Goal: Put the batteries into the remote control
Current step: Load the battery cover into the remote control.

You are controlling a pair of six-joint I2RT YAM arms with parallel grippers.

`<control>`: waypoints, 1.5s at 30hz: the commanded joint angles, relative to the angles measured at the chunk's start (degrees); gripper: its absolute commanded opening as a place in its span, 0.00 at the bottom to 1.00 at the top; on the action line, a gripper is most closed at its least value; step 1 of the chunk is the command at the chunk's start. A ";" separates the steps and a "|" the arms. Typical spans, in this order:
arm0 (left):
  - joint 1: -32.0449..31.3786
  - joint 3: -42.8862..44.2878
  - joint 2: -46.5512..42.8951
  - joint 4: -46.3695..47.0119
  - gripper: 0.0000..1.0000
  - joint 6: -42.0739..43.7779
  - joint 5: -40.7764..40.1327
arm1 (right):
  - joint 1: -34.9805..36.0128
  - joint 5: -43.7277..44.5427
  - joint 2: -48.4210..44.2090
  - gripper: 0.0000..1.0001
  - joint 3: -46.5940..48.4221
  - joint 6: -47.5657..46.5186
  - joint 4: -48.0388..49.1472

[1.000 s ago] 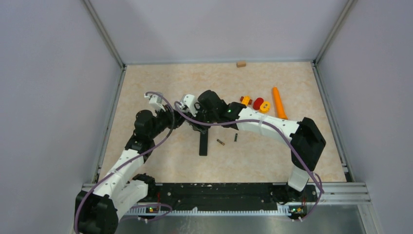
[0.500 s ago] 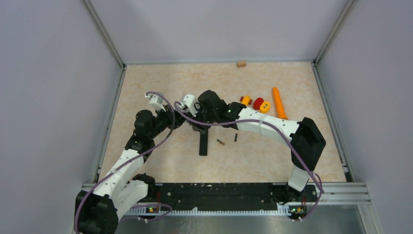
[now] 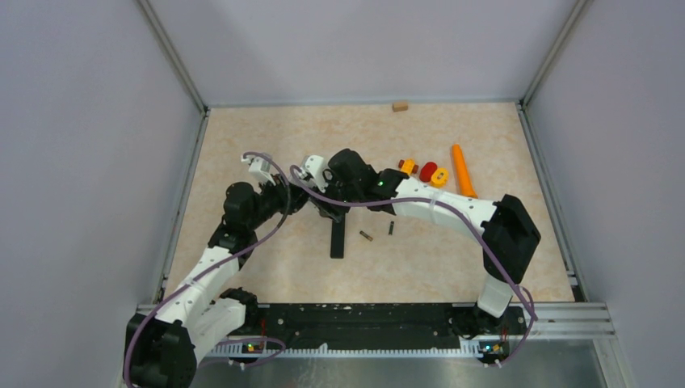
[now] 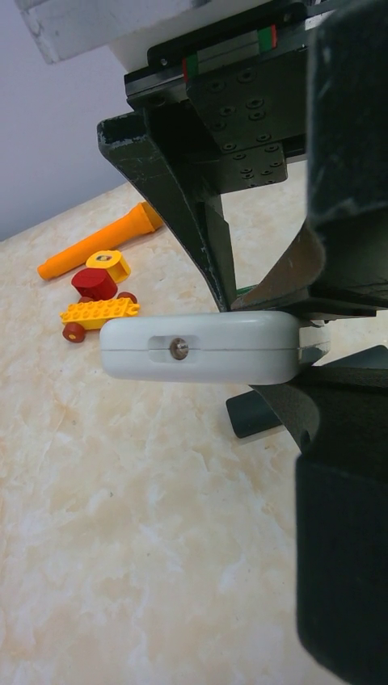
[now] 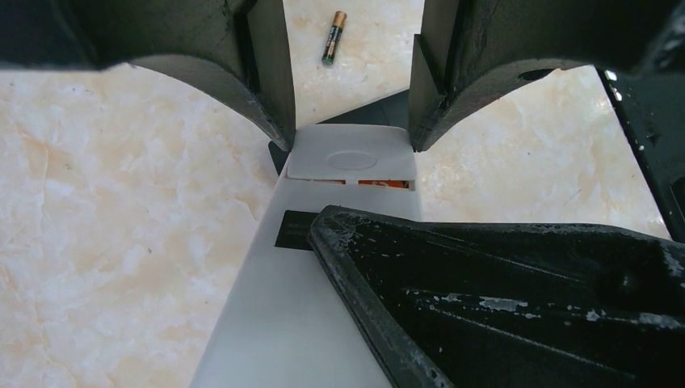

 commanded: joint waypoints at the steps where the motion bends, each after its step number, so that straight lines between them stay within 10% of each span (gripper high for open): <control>1: -0.24 -1.03 -0.63 6.64 0.00 -4.32 4.92 | -0.75 -0.16 0.48 0.46 4.46 3.73 2.80; 45: 4.65 1.42 3.16 9.09 0.00 -31.01 14.38 | -2.09 4.33 7.76 0.58 17.51 10.40 -13.53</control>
